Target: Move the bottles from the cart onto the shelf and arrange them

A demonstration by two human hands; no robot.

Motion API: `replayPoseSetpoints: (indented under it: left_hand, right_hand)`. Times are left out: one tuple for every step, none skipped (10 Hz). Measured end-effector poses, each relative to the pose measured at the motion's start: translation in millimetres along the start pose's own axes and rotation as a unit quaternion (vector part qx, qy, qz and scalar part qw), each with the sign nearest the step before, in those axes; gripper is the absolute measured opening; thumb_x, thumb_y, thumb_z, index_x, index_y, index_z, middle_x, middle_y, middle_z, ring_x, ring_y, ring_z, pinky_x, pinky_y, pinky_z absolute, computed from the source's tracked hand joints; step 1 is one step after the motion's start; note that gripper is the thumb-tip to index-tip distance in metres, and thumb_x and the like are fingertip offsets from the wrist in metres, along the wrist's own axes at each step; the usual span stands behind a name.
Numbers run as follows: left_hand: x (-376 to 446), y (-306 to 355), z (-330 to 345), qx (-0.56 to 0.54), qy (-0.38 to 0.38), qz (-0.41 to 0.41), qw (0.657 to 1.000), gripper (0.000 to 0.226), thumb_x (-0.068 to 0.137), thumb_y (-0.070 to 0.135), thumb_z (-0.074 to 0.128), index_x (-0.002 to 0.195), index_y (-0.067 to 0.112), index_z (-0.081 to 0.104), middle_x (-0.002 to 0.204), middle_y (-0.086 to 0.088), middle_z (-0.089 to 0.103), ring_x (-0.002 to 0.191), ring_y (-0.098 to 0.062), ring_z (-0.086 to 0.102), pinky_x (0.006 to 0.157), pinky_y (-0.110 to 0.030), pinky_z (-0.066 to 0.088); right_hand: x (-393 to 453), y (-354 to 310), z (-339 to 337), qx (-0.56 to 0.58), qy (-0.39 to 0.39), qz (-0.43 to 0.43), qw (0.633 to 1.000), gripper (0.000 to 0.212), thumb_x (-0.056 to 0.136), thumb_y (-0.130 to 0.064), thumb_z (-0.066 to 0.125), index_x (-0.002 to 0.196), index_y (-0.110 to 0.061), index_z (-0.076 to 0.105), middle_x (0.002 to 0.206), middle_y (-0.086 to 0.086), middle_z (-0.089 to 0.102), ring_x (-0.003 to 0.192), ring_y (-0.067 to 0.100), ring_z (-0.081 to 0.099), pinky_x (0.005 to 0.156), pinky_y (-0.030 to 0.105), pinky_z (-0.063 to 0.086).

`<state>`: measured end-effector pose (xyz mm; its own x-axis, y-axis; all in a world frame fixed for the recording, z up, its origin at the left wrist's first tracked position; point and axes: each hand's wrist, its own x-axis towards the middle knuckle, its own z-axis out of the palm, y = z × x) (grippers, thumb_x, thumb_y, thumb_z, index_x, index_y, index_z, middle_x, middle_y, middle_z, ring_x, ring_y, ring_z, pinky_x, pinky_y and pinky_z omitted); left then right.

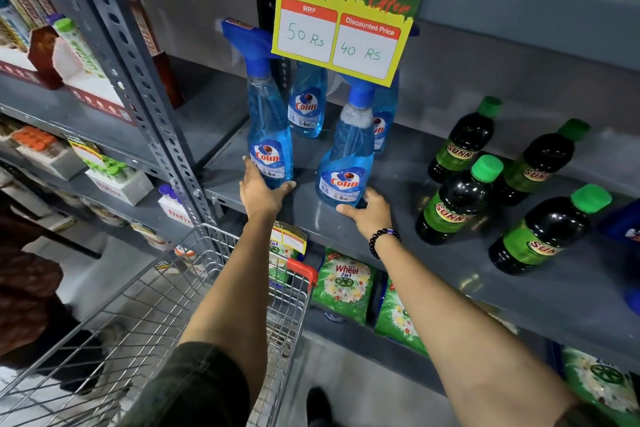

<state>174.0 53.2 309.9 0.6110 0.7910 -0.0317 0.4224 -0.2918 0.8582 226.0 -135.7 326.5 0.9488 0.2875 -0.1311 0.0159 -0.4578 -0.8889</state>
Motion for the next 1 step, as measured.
replayPoseSetpoints:
  left_hand:
    - [-2.6, -4.7, -1.5, -0.022, -0.023, -0.001, 1.0, 0.116, 0.066, 0.028, 0.081, 0.148, 0.01, 0.0, 0.15, -0.011, 0.034, 0.14, -0.036, 0.021, 0.117, -0.049, 0.022]
  right_hand:
    - [-4.3, 2.1, -0.9, 0.006, 0.0, -0.005, 1.0, 0.055, 0.067, -0.006, 0.078, 0.117, -0.005, 0.055, 0.122, 0.011, 0.063, 0.109, 0.02, 0.058, 0.087, 0.023, 0.041]
